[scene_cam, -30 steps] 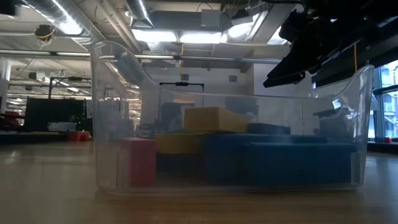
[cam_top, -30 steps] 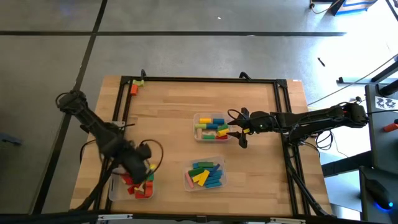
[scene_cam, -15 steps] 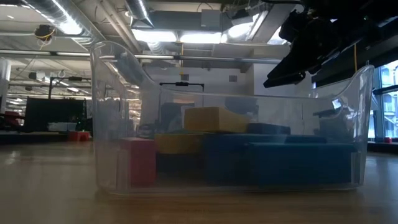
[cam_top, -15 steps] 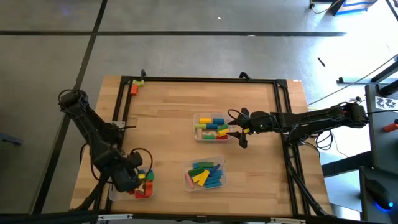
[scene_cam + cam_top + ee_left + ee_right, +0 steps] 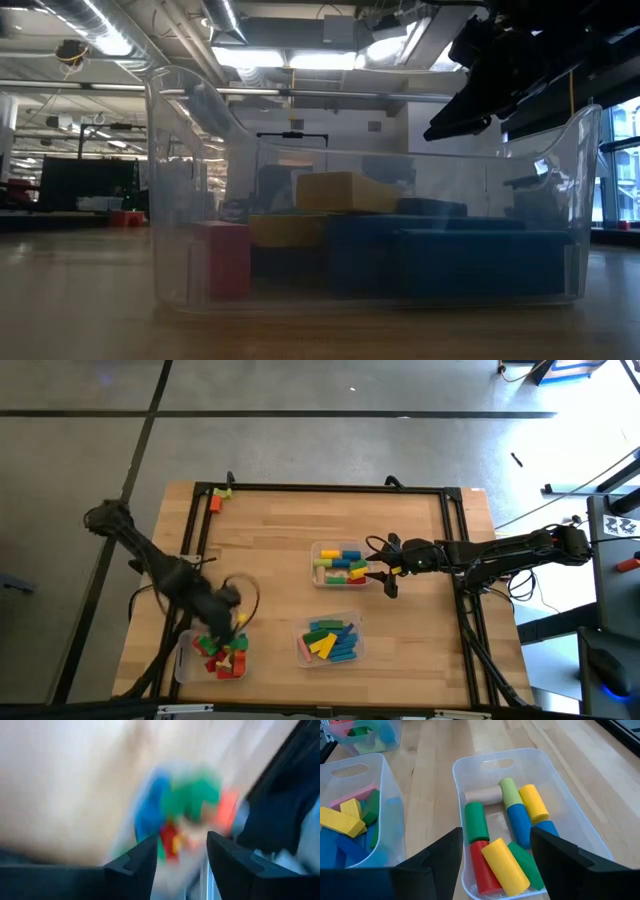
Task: Sort blocks by size
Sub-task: Put the orange arch block into the bottom left transparent bin
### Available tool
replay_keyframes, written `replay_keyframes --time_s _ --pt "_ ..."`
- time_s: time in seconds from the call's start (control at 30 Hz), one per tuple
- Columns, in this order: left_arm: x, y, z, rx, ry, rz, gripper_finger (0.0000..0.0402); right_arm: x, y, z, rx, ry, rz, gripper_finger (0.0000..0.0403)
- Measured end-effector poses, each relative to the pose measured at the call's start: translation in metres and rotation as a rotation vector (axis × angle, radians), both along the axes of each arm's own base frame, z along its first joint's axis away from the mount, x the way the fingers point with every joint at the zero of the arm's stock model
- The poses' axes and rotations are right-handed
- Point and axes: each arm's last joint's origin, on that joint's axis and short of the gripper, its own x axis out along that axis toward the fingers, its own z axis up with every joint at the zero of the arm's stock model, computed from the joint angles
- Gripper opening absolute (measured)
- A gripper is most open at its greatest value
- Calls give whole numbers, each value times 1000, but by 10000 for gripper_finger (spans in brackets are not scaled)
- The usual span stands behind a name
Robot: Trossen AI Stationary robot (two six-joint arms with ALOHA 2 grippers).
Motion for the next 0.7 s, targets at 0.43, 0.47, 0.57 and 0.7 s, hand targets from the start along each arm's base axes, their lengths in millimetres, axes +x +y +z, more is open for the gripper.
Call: replay_keyframes --time_s 0.43,0.47,0.57,0.7 --pt "4 172 23 693 -53 481 145 0 -1 1 -27 -5 -36 231" --pt "4 185 22 715 -18 503 144 0 -2 1 -39 -6 -45 231" --pt "3 223 12 760 80 545 140 0 -3 1 -92 -4 -59 231" --pt "-1 272 -7 773 222 571 135 0 -4 1 -140 -2 -77 231"
